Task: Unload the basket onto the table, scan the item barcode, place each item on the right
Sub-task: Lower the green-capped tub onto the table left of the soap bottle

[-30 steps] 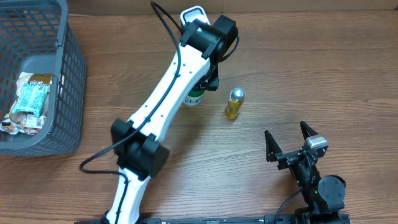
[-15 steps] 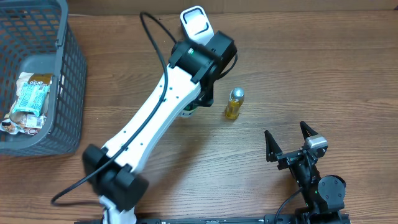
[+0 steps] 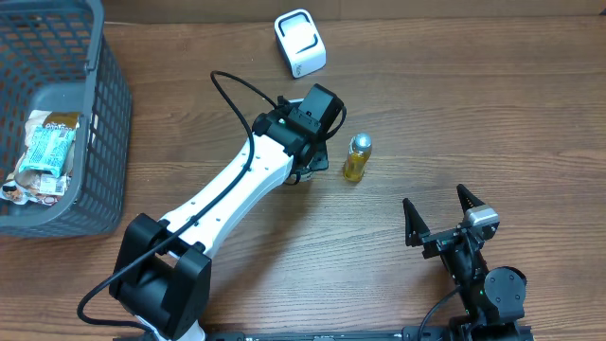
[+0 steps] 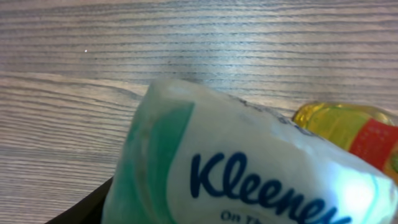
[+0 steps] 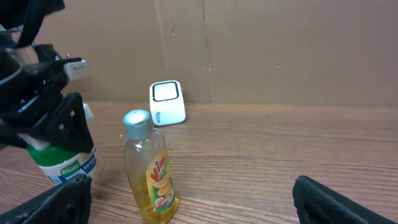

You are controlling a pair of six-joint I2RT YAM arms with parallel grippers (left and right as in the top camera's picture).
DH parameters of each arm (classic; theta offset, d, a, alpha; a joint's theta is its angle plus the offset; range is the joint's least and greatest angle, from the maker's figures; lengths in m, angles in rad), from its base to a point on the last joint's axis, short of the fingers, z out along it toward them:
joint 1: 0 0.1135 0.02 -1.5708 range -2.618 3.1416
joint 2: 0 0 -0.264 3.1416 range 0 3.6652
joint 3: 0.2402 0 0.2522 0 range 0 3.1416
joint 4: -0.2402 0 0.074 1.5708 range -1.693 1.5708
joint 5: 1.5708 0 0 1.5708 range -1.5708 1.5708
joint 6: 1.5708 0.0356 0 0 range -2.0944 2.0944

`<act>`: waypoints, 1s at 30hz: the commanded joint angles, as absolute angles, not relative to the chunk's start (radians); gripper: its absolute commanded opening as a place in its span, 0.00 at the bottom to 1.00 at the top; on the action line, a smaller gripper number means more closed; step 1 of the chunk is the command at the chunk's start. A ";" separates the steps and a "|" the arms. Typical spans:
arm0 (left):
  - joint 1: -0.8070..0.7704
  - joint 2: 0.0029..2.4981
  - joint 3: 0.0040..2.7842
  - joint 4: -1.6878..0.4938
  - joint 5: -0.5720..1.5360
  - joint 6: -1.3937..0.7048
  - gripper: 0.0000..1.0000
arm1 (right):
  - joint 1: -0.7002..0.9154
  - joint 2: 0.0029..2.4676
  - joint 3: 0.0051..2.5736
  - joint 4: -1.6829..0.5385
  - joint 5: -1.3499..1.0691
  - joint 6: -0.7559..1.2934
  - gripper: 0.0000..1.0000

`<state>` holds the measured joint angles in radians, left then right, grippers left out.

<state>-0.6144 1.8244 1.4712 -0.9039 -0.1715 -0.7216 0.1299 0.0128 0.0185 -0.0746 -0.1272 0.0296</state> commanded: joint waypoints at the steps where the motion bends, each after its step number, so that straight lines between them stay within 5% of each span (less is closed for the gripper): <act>1: -0.610 1.811 1.439 -0.854 -0.205 -0.775 0.31 | 0.128 0.003 0.008 -0.070 -0.133 0.028 1.00; 30: -0.645 1.875 1.364 -0.757 -0.159 -0.755 0.37 | 0.128 0.003 0.008 -0.070 -0.133 0.028 1.00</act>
<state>-0.6418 1.8359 1.3636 -0.7673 -0.1738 -0.7570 0.1299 0.0128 0.0185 -0.0753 -0.1272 0.0299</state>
